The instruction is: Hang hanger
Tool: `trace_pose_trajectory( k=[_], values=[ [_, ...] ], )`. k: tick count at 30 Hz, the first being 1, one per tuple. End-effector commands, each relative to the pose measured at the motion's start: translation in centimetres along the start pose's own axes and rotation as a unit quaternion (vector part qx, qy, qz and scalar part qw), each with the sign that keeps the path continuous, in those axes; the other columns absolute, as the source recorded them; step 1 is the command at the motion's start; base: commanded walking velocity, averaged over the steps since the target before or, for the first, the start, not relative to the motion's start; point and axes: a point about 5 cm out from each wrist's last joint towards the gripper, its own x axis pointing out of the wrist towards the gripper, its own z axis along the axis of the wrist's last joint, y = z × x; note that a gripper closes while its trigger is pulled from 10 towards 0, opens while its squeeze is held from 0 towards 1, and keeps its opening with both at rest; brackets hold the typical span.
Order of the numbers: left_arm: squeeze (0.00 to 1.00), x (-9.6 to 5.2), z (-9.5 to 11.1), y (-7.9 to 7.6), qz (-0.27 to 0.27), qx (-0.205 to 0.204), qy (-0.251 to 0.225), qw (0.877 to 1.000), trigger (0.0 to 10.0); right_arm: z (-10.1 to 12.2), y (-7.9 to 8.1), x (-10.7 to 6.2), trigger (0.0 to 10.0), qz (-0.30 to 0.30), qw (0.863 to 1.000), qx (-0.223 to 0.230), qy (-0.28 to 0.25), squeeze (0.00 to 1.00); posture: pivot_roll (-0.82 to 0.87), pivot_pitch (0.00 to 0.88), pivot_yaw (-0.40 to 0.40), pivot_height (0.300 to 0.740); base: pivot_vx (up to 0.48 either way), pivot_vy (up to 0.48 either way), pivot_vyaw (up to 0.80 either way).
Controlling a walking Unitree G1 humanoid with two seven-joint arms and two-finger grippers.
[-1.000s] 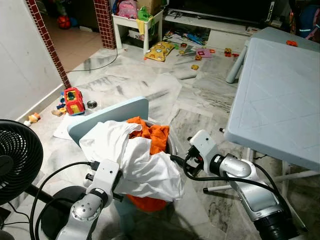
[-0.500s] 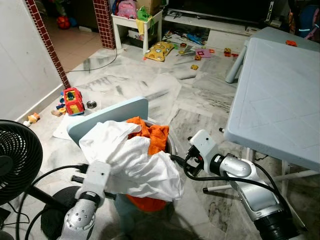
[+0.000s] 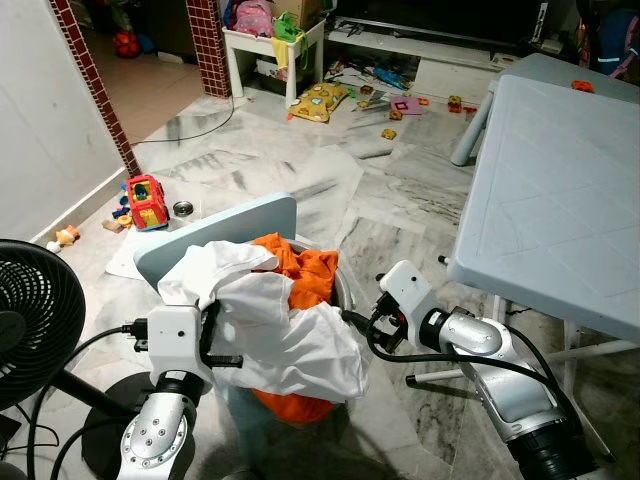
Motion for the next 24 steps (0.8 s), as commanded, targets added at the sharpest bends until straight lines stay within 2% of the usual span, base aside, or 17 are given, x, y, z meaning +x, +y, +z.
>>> trace_pose_trajectory(
  k=[1,2,3,4,5,6,7,8,11,14,18,20,24],
  values=[
    [0.00,0.1,0.3,-0.3,-0.021,-0.003,0.001,1.000,2.0,0.2,0.0,0.2,10.0,0.000,1.000,-0.006,-0.003,0.00,-0.02,0.077,-0.030,0.740,0.000,0.000,0.00],
    [0.00,0.0,-0.3,-0.5,-0.032,0.007,0.027,0.999,2.3,0.2,0.0,0.2,10.0,0.001,1.000,-0.006,-0.003,0.00,-0.01,0.076,-0.031,0.740,0.000,0.000,0.00],
    [0.00,0.0,-0.3,-0.5,-0.032,0.007,0.027,0.999,2.3,0.2,0.0,0.2,10.0,0.001,1.000,-0.006,-0.003,0.00,-0.01,0.076,-0.031,0.740,0.000,0.000,0.00],
    [0.00,-0.4,-1.9,-0.3,-0.029,0.028,0.081,0.996,2.8,0.2,0.0,0.2,10.0,0.002,1.000,-0.007,-0.003,0.00,-0.01,0.074,-0.030,0.740,0.000,0.000,0.00],
    [0.00,-0.4,-1.9,-0.3,-0.029,0.028,0.081,0.996,2.8,0.2,0.0,0.2,10.0,0.002,1.000,-0.007,-0.003,0.00,-0.01,0.074,-0.030,0.740,0.000,0.000,0.00],
    [0.00,-1.0,-3.3,0.2,0.001,-0.004,0.132,0.991,4.7,0.2,0.1,0.2,10.0,0.002,1.000,-0.008,-0.003,0.00,-0.02,0.077,-0.030,0.740,0.000,0.000,0.00],
    [0.00,-1.1,-3.6,0.5,0.016,-0.026,0.139,0.990,4.8,0.2,0.1,0.2,10.0,0.002,1.000,-0.008,-0.004,0.00,-0.01,0.076,-0.031,0.740,0.000,0.000,0.00],
    [0.00,-1.2,-3.7,0.8,0.027,-0.046,0.142,0.988,10.0,0.2,0.0,0.2,10.0,0.002,1.000,-0.008,-0.004,0.00,-0.01,0.076,-0.031,0.740,0.000,0.000,0.00],
    [0.00,-1.1,-4.2,1.9,0.062,-0.086,0.154,0.982,10.0,0.2,0.1,0.2,10.0,0.003,1.000,-0.010,-0.003,0.00,-0.01,0.076,-0.033,0.740,0.000,0.000,0.00],
    [0.00,-1.1,-4.5,2.2,0.075,-0.121,0.166,0.976,10.0,0.2,0.0,0.2,10.0,0.003,1.000,-0.011,-0.003,0.00,-0.02,0.076,-0.035,0.740,0.000,0.000,0.00],
    [0.00,-1.0,-4.7,2.3,0.084,-0.135,0.173,0.972,10.0,0.2,0.1,0.2,10.0,0.004,1.000,-0.011,-0.003,0.00,-0.02,0.077,-0.037,0.740,0.000,0.000,0.00],
    [0.00,-1.0,-4.7,2.3,0.091,-0.155,0.174,0.968,10.0,0.2,0.0,0.2,10.0,0.004,1.000,-0.012,-0.003,0.00,-0.02,0.077,-0.037,0.740,0.000,0.000,0.00],
    [0.00,-1.0,-4.7,2.4,0.093,-0.161,0.176,0.967,10.0,0.2,0.0,0.2,10.0,0.005,1.000,-0.014,-0.002,0.00,-0.02,0.077,-0.040,0.740,0.000,0.000,0.00]
  ],
)
